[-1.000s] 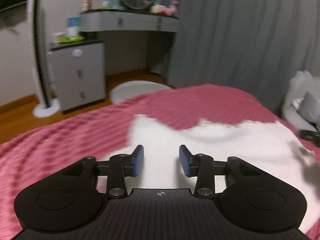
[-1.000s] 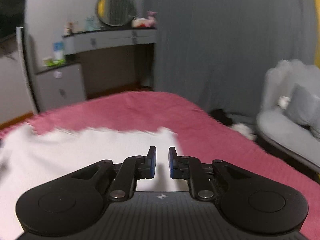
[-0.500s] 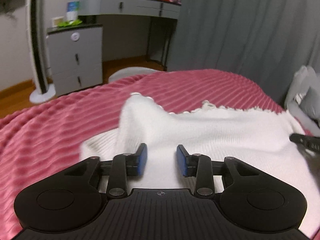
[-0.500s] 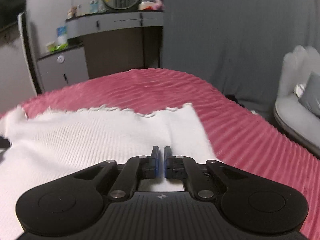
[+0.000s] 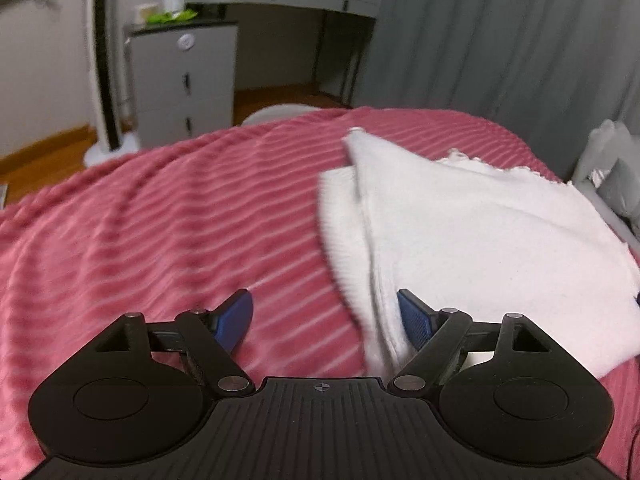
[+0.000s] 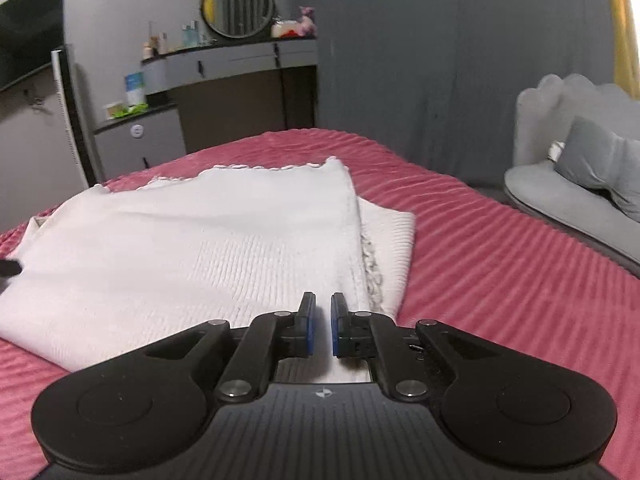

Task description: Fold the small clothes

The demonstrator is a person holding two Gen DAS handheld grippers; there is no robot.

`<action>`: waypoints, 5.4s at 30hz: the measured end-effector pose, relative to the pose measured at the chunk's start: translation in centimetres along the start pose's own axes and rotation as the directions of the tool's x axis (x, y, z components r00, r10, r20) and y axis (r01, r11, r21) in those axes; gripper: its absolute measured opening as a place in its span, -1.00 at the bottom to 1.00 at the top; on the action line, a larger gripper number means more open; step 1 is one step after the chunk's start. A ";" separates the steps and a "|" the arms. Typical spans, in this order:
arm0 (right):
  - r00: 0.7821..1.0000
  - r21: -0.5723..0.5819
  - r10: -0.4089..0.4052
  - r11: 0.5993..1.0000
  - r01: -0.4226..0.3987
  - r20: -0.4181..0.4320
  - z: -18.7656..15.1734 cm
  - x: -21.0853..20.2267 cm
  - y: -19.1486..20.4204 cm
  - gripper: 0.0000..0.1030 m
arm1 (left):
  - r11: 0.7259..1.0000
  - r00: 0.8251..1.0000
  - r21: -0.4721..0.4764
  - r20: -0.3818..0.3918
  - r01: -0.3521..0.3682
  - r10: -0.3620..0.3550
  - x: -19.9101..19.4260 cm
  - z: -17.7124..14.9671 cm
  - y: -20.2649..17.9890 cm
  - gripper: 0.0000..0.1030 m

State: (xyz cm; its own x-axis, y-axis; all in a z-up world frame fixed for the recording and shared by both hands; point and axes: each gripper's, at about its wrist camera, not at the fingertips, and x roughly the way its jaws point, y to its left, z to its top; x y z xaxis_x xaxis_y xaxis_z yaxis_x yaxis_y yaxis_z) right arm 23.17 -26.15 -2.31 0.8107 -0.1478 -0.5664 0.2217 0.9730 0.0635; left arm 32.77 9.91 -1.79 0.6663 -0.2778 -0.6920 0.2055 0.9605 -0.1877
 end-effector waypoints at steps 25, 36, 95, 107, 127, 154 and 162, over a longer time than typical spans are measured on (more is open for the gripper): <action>0.997 -0.033 0.041 0.999 -0.043 -0.062 -2.9 -4.8 5.2 -0.58 | 0.996 0.995 0.024 -0.052 0.089 -0.088 -1.0 -1.0 -3.4 0.51; 0.994 -0.052 0.077 0.995 -0.082 -0.077 -3.2 -4.2 7.0 -0.54 | 0.963 0.969 -0.146 -0.062 0.228 -0.239 0.2 -0.9 -1.2 0.02; 0.993 0.048 0.117 0.992 -0.116 -0.025 -1.7 -8.3 1.9 -0.61 | 0.887 0.888 0.083 -0.111 0.455 -0.446 -0.8 1.2 -24.2 0.10; 0.963 0.193 0.265 0.948 -0.252 -0.042 1.0 -5.8 -0.3 -0.21 | 0.961 0.968 0.125 -0.077 0.248 -0.240 -3.5 -1.2 -15.0 0.45; 0.913 0.169 0.375 0.922 -0.349 -0.162 6.9 4.3 6.3 -0.69 | 0.969 0.974 0.106 -0.069 0.221 -0.215 -1.0 -5.3 -14.9 0.48; 0.976 0.053 0.202 0.979 -0.198 -0.079 5.0 -0.1 0.6 -0.70 | 0.957 0.965 0.142 -0.110 0.254 -0.239 -0.4 -5.8 -19.7 0.47; 0.998 -0.155 -0.021 0.988 0.011 -0.058 1.7 -0.4 -0.2 -0.64 | 0.963 0.967 0.140 -0.147 0.229 -0.208 0.8 -6.4 -19.6 0.48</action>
State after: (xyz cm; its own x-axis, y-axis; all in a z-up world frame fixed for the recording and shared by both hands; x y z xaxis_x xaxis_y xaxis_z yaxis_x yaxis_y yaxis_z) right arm 23.77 -26.59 -0.71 0.7732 -0.1573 -0.6143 0.1444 0.9870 -0.0710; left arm 24.69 -9.04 -3.06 0.4962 -0.4660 -0.7326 0.4506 0.8595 -0.2415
